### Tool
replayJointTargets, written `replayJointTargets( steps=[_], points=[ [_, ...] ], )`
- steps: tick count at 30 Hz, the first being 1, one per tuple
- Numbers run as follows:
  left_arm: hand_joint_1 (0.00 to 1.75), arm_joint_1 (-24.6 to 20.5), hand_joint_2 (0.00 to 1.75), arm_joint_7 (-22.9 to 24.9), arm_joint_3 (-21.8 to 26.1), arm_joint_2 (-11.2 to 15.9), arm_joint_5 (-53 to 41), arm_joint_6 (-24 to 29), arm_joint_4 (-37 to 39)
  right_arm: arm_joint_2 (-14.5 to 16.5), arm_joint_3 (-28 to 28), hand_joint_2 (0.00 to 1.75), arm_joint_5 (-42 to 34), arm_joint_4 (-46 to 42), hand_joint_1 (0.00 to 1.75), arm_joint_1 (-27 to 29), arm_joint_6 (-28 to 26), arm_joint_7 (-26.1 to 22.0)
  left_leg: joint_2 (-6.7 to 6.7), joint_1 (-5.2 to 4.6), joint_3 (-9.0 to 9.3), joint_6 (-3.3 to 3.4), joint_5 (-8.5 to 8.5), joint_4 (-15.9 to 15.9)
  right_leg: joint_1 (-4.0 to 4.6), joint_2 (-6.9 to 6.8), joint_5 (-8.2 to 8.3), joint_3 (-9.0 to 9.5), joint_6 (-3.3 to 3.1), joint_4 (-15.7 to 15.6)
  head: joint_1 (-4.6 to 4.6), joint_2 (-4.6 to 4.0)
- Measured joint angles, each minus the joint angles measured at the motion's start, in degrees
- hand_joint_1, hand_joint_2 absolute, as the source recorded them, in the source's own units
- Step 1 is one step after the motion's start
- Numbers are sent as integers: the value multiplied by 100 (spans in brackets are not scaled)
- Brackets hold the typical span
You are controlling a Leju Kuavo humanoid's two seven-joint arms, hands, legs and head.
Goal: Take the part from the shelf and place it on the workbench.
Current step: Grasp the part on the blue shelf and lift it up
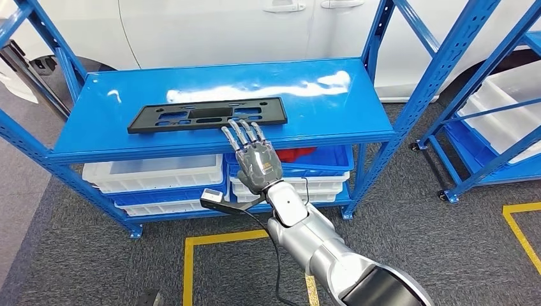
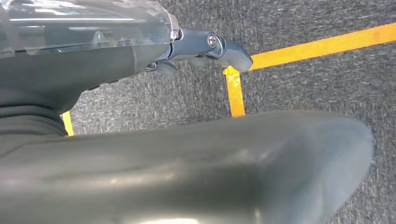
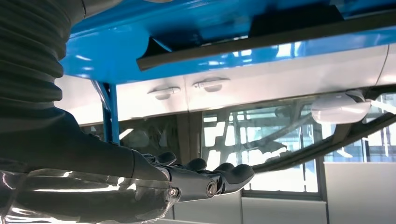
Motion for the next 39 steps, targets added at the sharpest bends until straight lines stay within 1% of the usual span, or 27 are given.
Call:
replayJointTargets(
  steps=[1,2,4,5,8,10,11,13,14,15,16,18,19,20,22,24,25,26,28,29,30,31,32,34,35,36,39],
  points=[
    [0,7,0,-1,3,-2,3,7,0,-1,0,175,0,4,0,2,0,-1,-4,2,28,-11,-29,15,-11,-2,194,65,2,-212,0,0],
    [0,11,0,-2,5,-4,6,10,0,-2,1,175,1,6,0,-1,0,-1,-8,4,63,-27,-66,33,-22,-6,447,226,-1,-601,1,0],
    [0,7,0,-3,13,-5,7,14,0,-1,2,175,2,7,0,-13,1,-2,-13,-6,109,-71,-140,72,-25,-11,746,544,-27,-1292,0,1],
    [0,2,0,-6,21,-5,7,15,0,-1,4,175,2,8,0,-16,1,-2,-13,-15,115,-98,-166,85,-16,-10,774,621,-50,-1462,0,1],
    [0,-4,0,-13,44,-5,7,16,0,3,8,175,2,9,0,-25,-1,-1,-7,-13,139,-198,-217,72,7,5,708,669,-149,-1543,0,1],
    [0,-11,0,-16,49,-9,4,17,0,15,14,175,6,7,0,-45,-1,0,1,0,76,-262,-343,279,-15,3,680,744,-224,-1581,0,1],
    [0,-15,0,-18,50,-11,-1,18,0,23,22,175,15,6,0,-53,-1,0,4,6,-59,-289,-469,564,-24,0,660,785,-254,-1597,0,0],
    [0,-14,0,-18,51,-14,-17,18,0,30,54,175,61,7,0,-48,0,16,5,12,-509,-321,-737,1364,-12,-1,606,837,-287,-1600,0,0],
    [0,-8,0,-17,52,-14,-30,17,0,30,79,175,97,7,0,-36,0,43,5,13,-716,-326,-783,1667,-5,3,575,866,-292,-1599,0,0],
    [0,-3,0,-15,52,-14,-48,15,0,29,121,175,138,7,0,-27,0,95,5,13,-832,-320,-713,1768,2,8,542,904,-293,-1599,0,1],
    [0,-2,0,-11,52,-14,-68,13,0,28,183,175,175,6,0,-24,0,166,5,11,-842,-305,-547,1665,8,14,508,951,-291,-1598,0,1],
    [0,-10,0,3,52,-14,-111,9,0,27,405,175,220,-4,0,-50,0,352,6,-2,-561,-235,-32,896,15,23,425,1071,-274,-1605,1,1],
    [0,-19,0,10,52,-13,-127,8,0,25,547,175,228,-8,0,-71,0,433,7,-22,-397,-192,121,525,24,27,389,1117,-256,-1612,1,1],
    [0,-31,0,17,52,-13,-142,7,0,23,699,175,230,-10,0,-90,0,505,12,-42,-264,-150,195,240,29,31,359,1148,-231,-1624,1,1],
    [0,-50,0,23,53,-12,-159,6,0,20,986,175,231,-1,0,-108,0,605,16,-73,-170,-88,117,64,43,34,357,1176,-164,-1629,0,1],
    [0,-59,0,20,54,-19,-180,3,0,24,1248,175,233,16,0,-114,-1,668,9,-42,-88,-37,84,-15,51,24,338,1186,-101,-1570,1,1],
    [0,-63,0,19,55,-22,-190,2,0,27,1359,175,233,27,0,-125,-1,682,6,-27,-35,-10,70,-43,51,19,291,1133,-75,-1443,1,1],
    [0,-71,0,17,55,-26,-199,0,0,30,1457,175,234,38,0,-133,-1,687,3,-13,19,14,54,-69,48,14,198,998,-54,-1187,1,1],
    [0,-82,0,20,56,-28,-209,-7,0,30,1612,175,233,80,0,-120,0,679,1,-20,96,47,-4,-80,27,10,-46,544,-19,-467,2,0],
    [0,-81,0,24,56,-30,-214,-13,0,28,1675,131,227,107,0,-93,0,661,-2,-22,138,52,-39,-78,17,9,-141,304,-4,-161,2,0],
    [0,-76,0,28,56,-32,-219,-18,0,28,1725,87,190,135,0,-62,0,618,-6,-22,189,49,-79,-76,8,7,-157,140,5,-31,2,0],
    [0,-72,0,33,56,-36,-220,-23,0,28,1761,44,109,161,0,-38,4,546,-12,-22,247,43,-122,-74,1,4,-71,59,9,-85,2,0],
    [0,-70,0,36,57,-40,-220,-25,0,30,1783,0,-66,193,0,-24,22,434,-17,-22,316,33,-172,-71,-4,1,141,84,2,-349,2,0],
    [0,-70,0,31,67,-50,-217,-26,1,34,1796,0,-611,282,0,-18,115,131,-26,-28,445,-4,-294,-49,5,-3,736,261,-39,-1141,2,0],
    [0,-72,0,21,75,-53,-217,-30,1,40,1798,0,-884,335,0,-17,169,7,-37,-31,471,-35,-350,-35,18,0,927,331,-74,-1427,1,0],
    [0,-71,0,12,85,-54,-217,-33,2,49,1810,0,-1061,382,0,-15,206,-62,-45,-32,478,-73,-400,-20,34,3,1041,360,-111,-1581,1,0],
    [0,-77,0,-9,97,-56,-252,-40,2,97,1935,0,-1121,485,0,-60,203,4,-53,-24,515,-170,-474,25,52,-10,1028,415,-225,-1628,0,1]
  ],
)
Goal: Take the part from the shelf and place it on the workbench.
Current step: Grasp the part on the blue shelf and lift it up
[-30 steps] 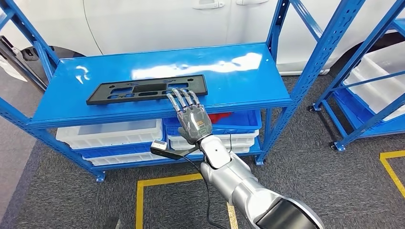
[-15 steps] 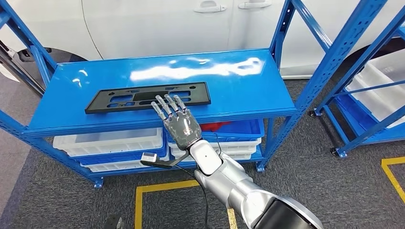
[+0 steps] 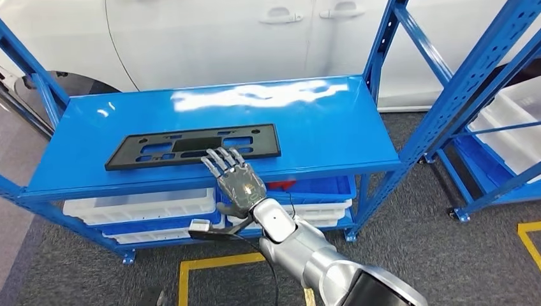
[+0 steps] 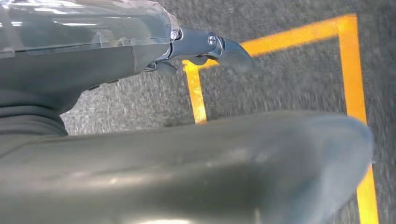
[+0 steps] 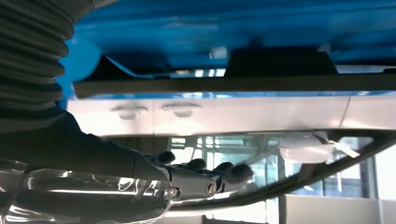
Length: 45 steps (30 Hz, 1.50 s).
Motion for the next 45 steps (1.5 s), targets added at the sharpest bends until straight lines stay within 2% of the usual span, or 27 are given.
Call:
replayJointTargets(
  steps=[2,5,6,7,8,10,12,14,16,17,19,21,22,23,25,27,30,32,33,36,37,38,39,40,42,43,45],
  points=[
    [0,-22,0,1,1,-8,-41,-1,0,44,139,0,49,50,0,-58,-43,85,18,13,-114,-61,-128,291,-23,-40,-40,83,-61,-32,-1,-1],
    [0,-31,0,16,3,-17,-66,1,0,77,307,0,10,118,0,-78,-98,140,36,43,-747,-149,-529,1334,-24,-84,-109,149,-103,-43,-2,-1],
    [0,-20,0,21,4,-17,-66,3,0,78,345,0,-32,139,0,-72,-99,141,37,47,-921,-162,-574,1544,-21,-89,-130,167,-104,-42,-2,0],
    [0,-9,0,25,7,-17,-66,8,0,78,370,0,-90,155,0,-65,-97,137,38,48,-1002,-164,-513,1566,-20,-91,-148,189,-105,-42,-2,0],
    [0,-2,0,25,10,-17,-66,13,0,80,387,0,-158,167,0,-62,-97,129,39,48,-984,-155,-352,1395,-19,-90,-165,216,-102,-41,-2,0],
    [0,-2,0,22,28,-17,-66,30,0,91,397,0,-293,176,0,-68,-101,111,70,34,-719,-94,138,610,-11,-89,-198,279,-85,-39,-2,-1],
    [0,-10,0,18,50,-17,-72,44,0,104,399,0,-384,183,0,-79,-113,112,114,-3,-522,-13,387,40,1,-89,-214,300,-39,-39,-2,-1],
    [0,-5,0,17,70,-17,-90,51,0,110,400,0,-385,186,0,-85,-129,148,118,-28,-508,54,407,-27,10,-93,-215,300,27,-47,-2,-1],
    [0,2,0,17,89,-21,-111,56,0,114,400,0,-273,170,0,-93,-143,215,104,4,-470,111,493,-78,14,-90,-282,292,95,13,-2,-1],
    [0,-2,0,17,97,-22,-121,56,0,115,400,0,-197,156,0,-100,-151,249,101,19,-453,136,518,-107,12,-80,-396,229,124,172,-1,-1],
    [0,-9,0,17,104,-24,-127,57,0,109,400,0,-79,133,0,-93,-168,297,94,26,-444,166,534,-131,-3,-56,-773,-72,167,852,-1,-1],
    [0,-3,0,19,109,-24,-133,57,0,94,400,87,-10,129,0,-65,-173,324,82,23,-453,176,530,-119,-18,-47,-1038,-400,193,1548,-2,-1],
    [0,2,0,21,111,-25,-138,57,0,86,400,131,35,127,0,-52,-174,344,72,22,-455,175,524,-109,-26,-47,-1023,-449,201,1644,-2,-1],
    [0,5,0,23,112,-27,-147,57,0,78,399,175,106,115,0,-47,-174,377,60,23,-456,168,516,-94,-35,-47,-895,-370,200,1483,-2,-1],
    [0,2,0,33,114,-31,-175,58,0,68,375,175,295,57,0,-47,-176,471,40,23,-456,140,484,-49,-47,-40,-528,21,177,703,-1,-1],
    [0,-6,0,46,115,-31,-207,61,0,66,314,175,481,-6,0,-55,-179,569,28,3,-473,94,444,6,-38,-29,-347,309,136,123,-1,0],
    [0,-5,0,64,120,-30,-256,62,0,61,181,175,729,-18,0,-76,-181,721,26,2,-484,9,417,19,-21,-27,-341,352,54,20,-1,-1],
    [0,-8,0,72,122,-30,-291,63,0,60,103,175,889,0,0,-124,-181,815,33,18,-545,-56,291,179,-45,-34,-322,370,-8,-16,-2,-1],
    [0,-12,0,74,123,-31,-306,64,0,61,76,175,942,12,0,-149,-181,839,38,28,-647,-86,149,415,-58,-38,-315,380,-29,-31,-2,-1],
    [0,-12,0,90,126,-33,-325,64,0,61,35,175,1026,76,0,-173,-181,863,42,54,-1141,-153,-323,1456,-50,-41,-323,380,-56,-31,-2,-1],
    [0,-7,0,95,127,-33,-325,64,0,61,32,175,1046,102,0,-171,-181,873,43,57,-1259,-164,-375,1677,-47,-41,-326,380,-59,-29,-2,-1],
    [0,-5,0,98,130,-33,-326,65,0,61,31,175,1070,124,0,-170,-181,887,43,59,-1289,-168,-323,1708,-46,-41,-329,381,-58,-27,-2,-1],
    [0,-4,0,98,133,-33,-326,66,0,62,30,175,1099,144,0,-170,-181,907,43,61,-1236,-165,-188,1568,-46,-40,-334,388,-54,-25,-2,-1],
    [0,-6,0,97,137,-33,-326,67,0,63,30,175,1124,160,0,-171,-181,929,47,63,-1101,-155,13,1263,-46,-38,-342,400,-45,-22,-2,-1],
    [0,-15,0,93,143,-33,-326,69,0,70,30,175,1147,180,0,-179,-181,963,72,50,-719,-109,371,443,-35,-38,-365,423,-12,-13,-2,-1],
    [0,-18,0,89,145,-33,-326,69,0,74,30,175,1147,189,0,-184,-181,975,80,37,-595,-75,446,183,-24,-38,-371,424,13,-9,-2,-1],
    [0,-14,0,79,148,-33,-326,69,0,76,32,175,1148,208,0,-189,-181,997,74,5,-526,-7,444,30,-10,-42,-372,417,69,-9,-2,-1]
  ],
)
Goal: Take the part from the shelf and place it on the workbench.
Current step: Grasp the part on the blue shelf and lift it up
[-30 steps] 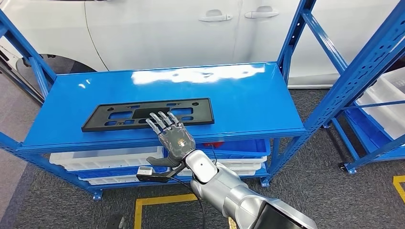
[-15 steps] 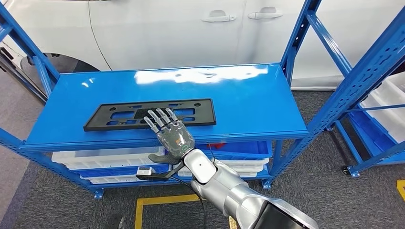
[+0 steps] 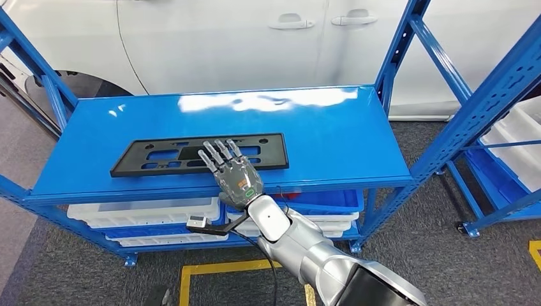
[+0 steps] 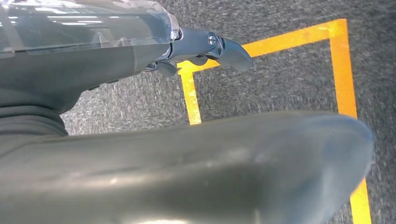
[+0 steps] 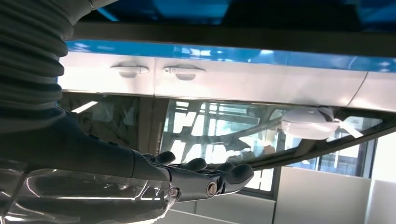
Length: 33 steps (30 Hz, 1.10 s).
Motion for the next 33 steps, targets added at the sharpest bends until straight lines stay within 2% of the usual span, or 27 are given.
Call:
replayJointTargets(
  steps=[2,3,5,7,8,9,10,11,13,14,17,18,20,22,23,24,25,27,28,29,30,33],
  points=[
    [0,10,0,-12,3,-1,0,1,0,6,6,175,11,18,0,0,2,27,-14,17,6,70,24,-27,0,-4,-23,-1,65,14,1,0],
    [0,10,0,-19,5,-1,0,1,0,10,11,175,21,27,0,-4,5,37,-16,28,15,107,39,-49,-2,-2,-94,-37,93,103,1,0],
    [0,7,0,-30,13,1,1,3,0,12,26,175,41,54,0,-3,16,58,-14,34,27,164,55,-76,-18,8,-413,-282,132,653,2,0],
    [0,16,0,-34,28,2,2,4,0,7,44,175,56,103,0,16,34,94,-18,21,23,189,52,-73,-29,10,-745,-669,151,1446,2,0],
    [0,26,0,-34,37,1,1,4,0,3,53,175,60,133,0,28,48,119,-23,18,23,191,49,-70,-31,11,-771,-779,156,1651,2,0],
    [0,35,0,-34,44,1,1,3,0,0,61,175,62,161,0,35,63,145,-31,17,26,189,45,-64,-31,11,-686,-783,154,1633,2,0],
    [0,41,0,-36,50,1,0,3,0,-2,67,175,62,184,0,35,76,167,-40,17,32,181,36,-54,-31,11,-495,-661,144,1359,2,0],
    [0,44,0,-39,55,-1,-1,2,0,-2,70,175,62,204,0,30,85,191,-48,17,38,169,22,-39,-31,12,-269,-463,124,936,2,0],
    [0,42,0,-49,66,-2,-14,-4,0,-2,72,175,62,238,0,14,85,235,-60,-3,27,130,-12,3,-20,18,-14,-134,77,238,1,0],
    [0,42,0,-54,73,-2,-24,-8,0,-1,73,175,63,256,0,8,82,256,-62,-11,17,107,-22,18,-10,22,10,-71,56,90,1,0],
    [0,46,0,-63,88,1,-44,-14,0,3,73,175,66,315,0,-8,77,301,-57,-6,11,22,-40,25,-2,23,11,-58,-24,31,1,0],
    [0,48,0,-66,90,2,-49,-16,0,7,73,175,67,331,0,-22,77,314,-52,-1,-10,-12,-94,87,-16,20,19,-44,-56,11,1,0],
    [0,48,0,-70,91,3,-60,-17,0,20,73,175,68,354,0,-54,77,330,-39,16,-208,-74,-360,536,-44,12,31,-19,-100,-20,1,0],
    [0,61,0,-70,92,2,-77,-17,0,28,73,175,65,379,0,-70,77,334,-34,35,-588,-126,-692,1320,-41,9,29,-18,-119,-21,0,0],
    [0,72,0,-69,93,2,-85,-17,0,28,73,175,63,392,0,-70,78,334,-34,40,-735,-142,-763,1603,-39,8,27,-18,-121,-20,0,0],
    [0,83,0,-69,93,2,-92,-17,0,28,73,175,62,402,0,-70,79,334,-33,42,-788,-150,-720,1679,-39,9,25,-15,-120,-18,0,0],
    [0,90,0,-69,95,3,-95,-17,0,29,73,175,60,409,0,-72,80,334,-33,43,-737,-148,-584,1540,-39,11,22,-10,-117,-16,0,0],
    [0,89,0,-69,96,7,-99,-17,0,32,73,175,50,411,0,-87,81,336,-25,41,-370,-114,-179,755,-34,15,9,14,-95,-13,0,0],
    [0,83,0,-70,98,8,-99,-17,0,33,73,175,38,410,0,-102,81,336,-23,28,-192,-81,-51,386,-24,16,2,18,-74,-8,0,0],
    [0,79,0,-70,99,9,-100,-16,0,34,73,175,21,410,0,-115,82,336,-22,14,-63,-46,25,117,-15,16,-1,19,-47,-6,0,0],
    [0,80,0,-70,101,9,-101,-16,0,35,73,175,2,409,0,-126,83,336,-24,-2,-9,-11,29,-2,-8,15,-1,16,-16,-7,0,1],
    [0,98,0,-69,109,8,-103,-15,0,37,80,175,-32,403,0,-132,86,336,-34,-4,-6,73,45,-33,-12,10,-5,13,66,-12,0,1]
  ],
)
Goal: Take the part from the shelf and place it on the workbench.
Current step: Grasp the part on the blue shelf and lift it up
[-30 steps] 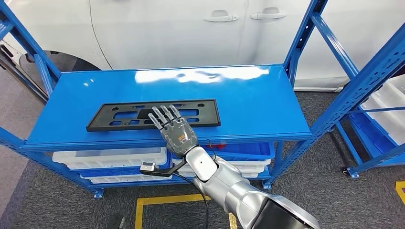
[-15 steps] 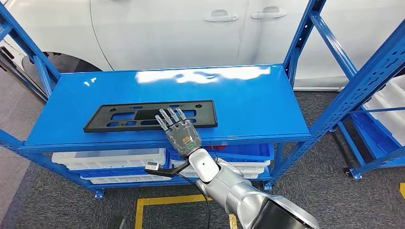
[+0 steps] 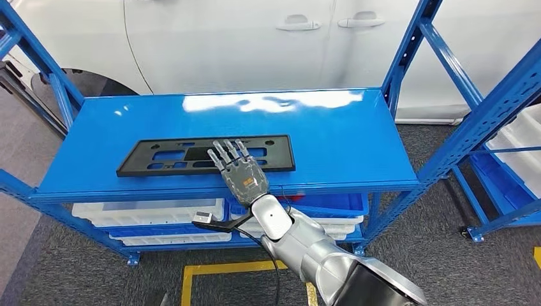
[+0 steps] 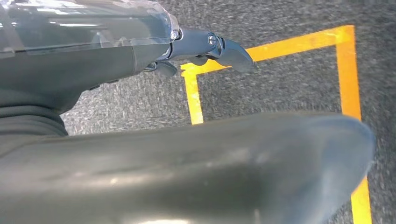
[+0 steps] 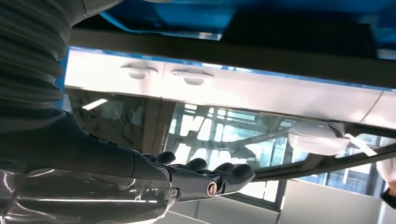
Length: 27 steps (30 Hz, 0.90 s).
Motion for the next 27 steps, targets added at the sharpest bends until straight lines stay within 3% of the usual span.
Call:
replayJointTargets(
  steps=[2,3,5,6,7,8,11,13,15,17,18,20,22,23,24,26,27],
  points=[
    [0,1,0,-1,7,-1,0,0,0,1,10,175,-9,-18,0,-9,2,0,2,24,13,55,29,-39,-6,4,-143,-79,50,189,1,-1],
    [0,-1,0,-2,11,-1,0,1,0,1,20,175,-14,-27,0,-13,6,1,4,30,16,80,39,-51,-13,6,-295,-187,71,434,2,-1],
    [0,3,0,-2,22,1,1,3,0,-3,45,175,-32,-33,0,-2,21,7,5,20,10,109,40,-50,-27,9,-671,-549,100,1218,2,-1],
    [0,12,0,-3,27,1,2,7,0,-6,62,175,-46,-33,0,17,31,12,4,18,8,112,38,-47,-29,9,-771,-703,106,1537,2,-1],
    [0,23,0,-7,31,1,3,10,0,-9,76,175,-62,-33,0,36,40,20,2,17,7,112,35,-42,-31,9,-771,-782,108,1689,2,-1],
    [0,33,0,-11,34,1,4,13,0,-12,89,175,-77,-34,0,48,47,28,-2,17,8,109,31,-35,-33,9,-660,-748,104,1599,2,-1],
    [0,42,0,-28,55,0,9,16,0,-10,128,175,-116,-41,0,31,54,49,-18,5,3,59,-5,18,-28,10,-125,-227,44,481,2,-1],
    [0,44,0,-40,80,2,10,17,0,-7,160,175,-146,-42,0,17,57,52,-21,-12,-18,4,-25,50,-9,14,-25,-57,-12,94,2,-1],
    [0,49,0,-49,106,5,10,16,0,-3,186,175,-181,-48,0,12,67,55,-19,-10,-26,-52,-29,49,0,17,-21,-58,-72,70,1,-1],
    [0,52,0,-56,123,8,9,14,0,5,209,175,-201,-68,0,-3,79,61,-10,5,-78,-114,-138,182,-18,12,-1,-38,-136,33,0,-1],
    [0,51,0,-59,127,8,9,14,0,13,220,175,-205,-79,0,-11,84,64,-6,14,-171,-146,-273,399,-31,8,6,-28,-163,16,0,-1],
    [0,56,0,-63,136,7,8,15,0,25,248,175,-227,-88,0,-15,93,66,-1,32,-511,-199,-632,1141,-25,2,3,-24,-191,14,0,-1],
    [0,73,0,-63,149,8,7,15,0,27,286,175,-274,-88,0,0,102,68,-1,39,-779,-224,-781,1684,-16,2,-1,-24,-197,19,0,-1],
    [0,81,0,-63,155,8,7,15,0,27,311,175,-303,-89,0,4,104,72,0,39,-763,-222,-689,1636,-15,5,-4,-20,-197,22,0,-1],
    [0,86,0,-65,161,9,7,16,0,27,337,175,-333,-91,0,3,104,77,0,39,-636,-209,-507,1365,-15,8,-8,-12,-194,23,0,-1],
    [0,86,0,-71,170,13,7,17,0,30,379,175,-379,-103,0,-8,103,88,4,37,-267,-169,-127,611,-15,12,-20,11,-181,25,0,-1],
    [0,82,0,-74,173,15,7,17,0,32,392,175,-394,-110,0,-15,103,94,7,23,-114,-145,-42,309,-5,12,-26,17,-166,26,0,-1]
  ],
)
